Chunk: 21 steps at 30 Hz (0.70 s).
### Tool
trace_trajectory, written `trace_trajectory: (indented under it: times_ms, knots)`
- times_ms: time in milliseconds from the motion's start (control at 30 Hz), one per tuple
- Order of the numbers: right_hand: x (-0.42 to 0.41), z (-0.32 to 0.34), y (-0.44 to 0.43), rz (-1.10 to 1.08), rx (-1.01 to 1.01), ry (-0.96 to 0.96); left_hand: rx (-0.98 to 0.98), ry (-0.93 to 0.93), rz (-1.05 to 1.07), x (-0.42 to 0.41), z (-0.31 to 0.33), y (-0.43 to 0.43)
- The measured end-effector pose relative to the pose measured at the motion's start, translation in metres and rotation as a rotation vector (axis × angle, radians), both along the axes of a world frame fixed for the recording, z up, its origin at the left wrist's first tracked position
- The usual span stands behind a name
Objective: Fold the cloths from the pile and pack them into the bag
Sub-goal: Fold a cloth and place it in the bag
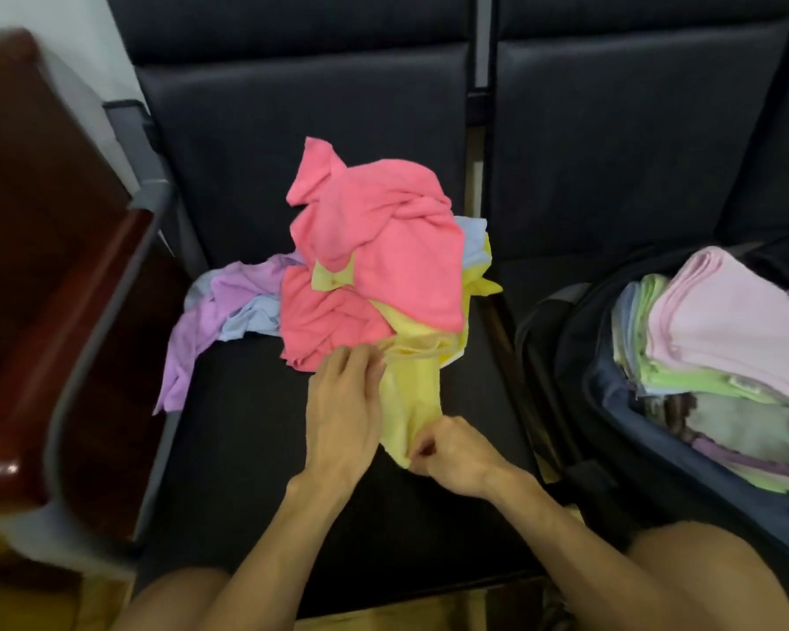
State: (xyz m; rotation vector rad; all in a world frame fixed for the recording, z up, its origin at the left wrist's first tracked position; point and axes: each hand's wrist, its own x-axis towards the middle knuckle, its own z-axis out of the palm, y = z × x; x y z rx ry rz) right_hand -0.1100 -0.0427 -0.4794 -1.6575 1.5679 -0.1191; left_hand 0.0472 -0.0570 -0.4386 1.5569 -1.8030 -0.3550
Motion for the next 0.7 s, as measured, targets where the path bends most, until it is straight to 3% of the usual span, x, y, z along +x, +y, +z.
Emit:
trace_trajectory:
  times_ms: [100,233,300,467,700]
  knots:
    - [-0.007,0.025,0.030,0.111,-0.043,-0.087,0.015,0.125,-0.100,0.009,0.017,0.020]
    - [-0.020,0.062,0.066,-0.220,-0.459,-0.278,0.029,0.290,-0.178,0.013,0.038,0.050]
    - [-0.027,0.080,0.081,-0.245,-0.569,-0.311,0.015,0.322,-0.183,0.010,0.049,0.070]
    - [-0.009,0.137,0.121,-0.117,-0.633,-0.334,-0.015,0.332,-0.184,0.007,0.110,0.112]
    - [0.026,0.211,0.179,-0.114,-0.611,-0.426,-0.149,0.361,-0.147,-0.003,0.217,0.136]
